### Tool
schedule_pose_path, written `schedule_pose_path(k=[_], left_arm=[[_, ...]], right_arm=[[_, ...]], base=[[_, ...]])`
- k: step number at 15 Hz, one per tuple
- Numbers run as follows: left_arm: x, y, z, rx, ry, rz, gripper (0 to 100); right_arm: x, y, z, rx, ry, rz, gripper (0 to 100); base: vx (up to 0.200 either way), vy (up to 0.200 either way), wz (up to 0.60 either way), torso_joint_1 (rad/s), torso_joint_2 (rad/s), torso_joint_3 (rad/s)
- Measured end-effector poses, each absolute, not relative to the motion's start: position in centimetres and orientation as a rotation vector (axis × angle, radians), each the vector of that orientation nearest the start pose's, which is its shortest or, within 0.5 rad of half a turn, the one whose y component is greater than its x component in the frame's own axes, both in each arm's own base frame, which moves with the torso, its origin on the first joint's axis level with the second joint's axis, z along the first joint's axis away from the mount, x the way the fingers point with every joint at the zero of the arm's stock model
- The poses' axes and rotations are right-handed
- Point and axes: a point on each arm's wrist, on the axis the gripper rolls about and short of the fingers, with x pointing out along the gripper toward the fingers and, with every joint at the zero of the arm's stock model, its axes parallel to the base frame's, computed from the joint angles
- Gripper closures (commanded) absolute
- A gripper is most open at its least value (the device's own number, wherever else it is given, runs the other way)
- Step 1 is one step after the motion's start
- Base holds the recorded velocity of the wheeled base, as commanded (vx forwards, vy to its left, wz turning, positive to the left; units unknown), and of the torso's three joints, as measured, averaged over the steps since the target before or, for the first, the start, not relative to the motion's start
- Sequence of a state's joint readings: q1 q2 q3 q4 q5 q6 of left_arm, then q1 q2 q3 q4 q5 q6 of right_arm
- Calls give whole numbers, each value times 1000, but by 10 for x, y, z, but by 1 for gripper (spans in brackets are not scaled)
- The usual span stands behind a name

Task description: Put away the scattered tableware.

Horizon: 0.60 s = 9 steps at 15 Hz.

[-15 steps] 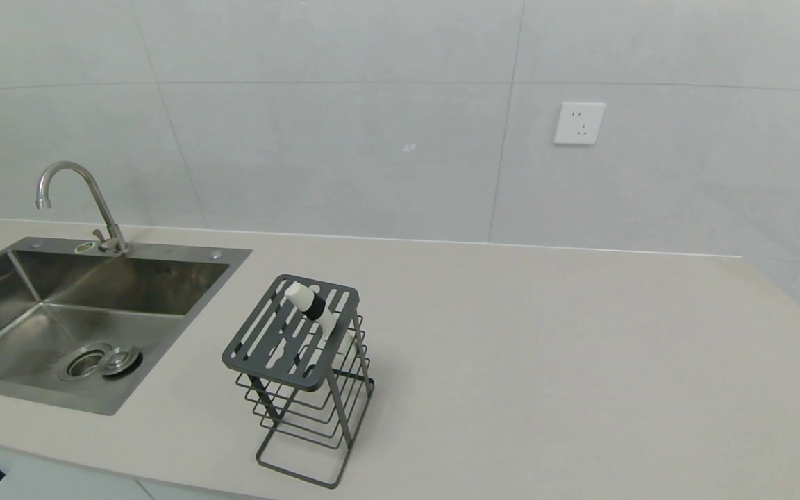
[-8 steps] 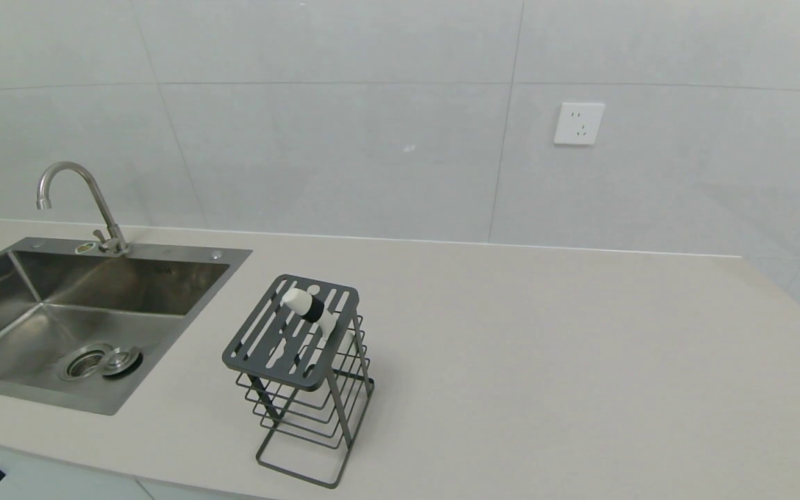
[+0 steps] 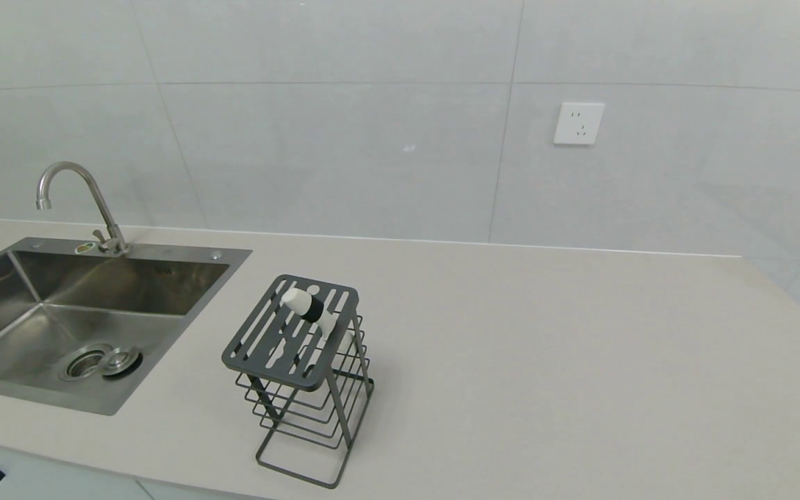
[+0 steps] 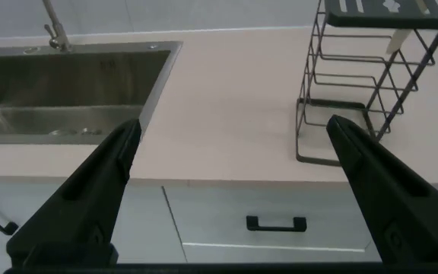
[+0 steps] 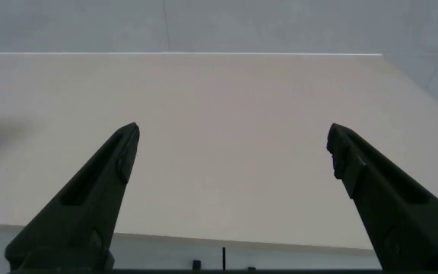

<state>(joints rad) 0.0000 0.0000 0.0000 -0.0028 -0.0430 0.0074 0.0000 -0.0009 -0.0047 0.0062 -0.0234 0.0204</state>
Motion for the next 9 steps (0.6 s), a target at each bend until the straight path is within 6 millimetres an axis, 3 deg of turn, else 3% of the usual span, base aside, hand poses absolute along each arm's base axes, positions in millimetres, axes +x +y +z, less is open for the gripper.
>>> schedule_pose_path(k=[6, 9], left_arm=[[-23, -1, 76, 6, -5, -44, 0], [-23, -1, 76, 2, -3, -43, 0]], right_arm=[[-23, -2, 76, 53, -4, -86, 0], [-23, -1, 76, 5, 0, -32, 0]], base=[[0, 0, 0, 0, 0, 0], [0, 0, 0, 0, 0, 0]])
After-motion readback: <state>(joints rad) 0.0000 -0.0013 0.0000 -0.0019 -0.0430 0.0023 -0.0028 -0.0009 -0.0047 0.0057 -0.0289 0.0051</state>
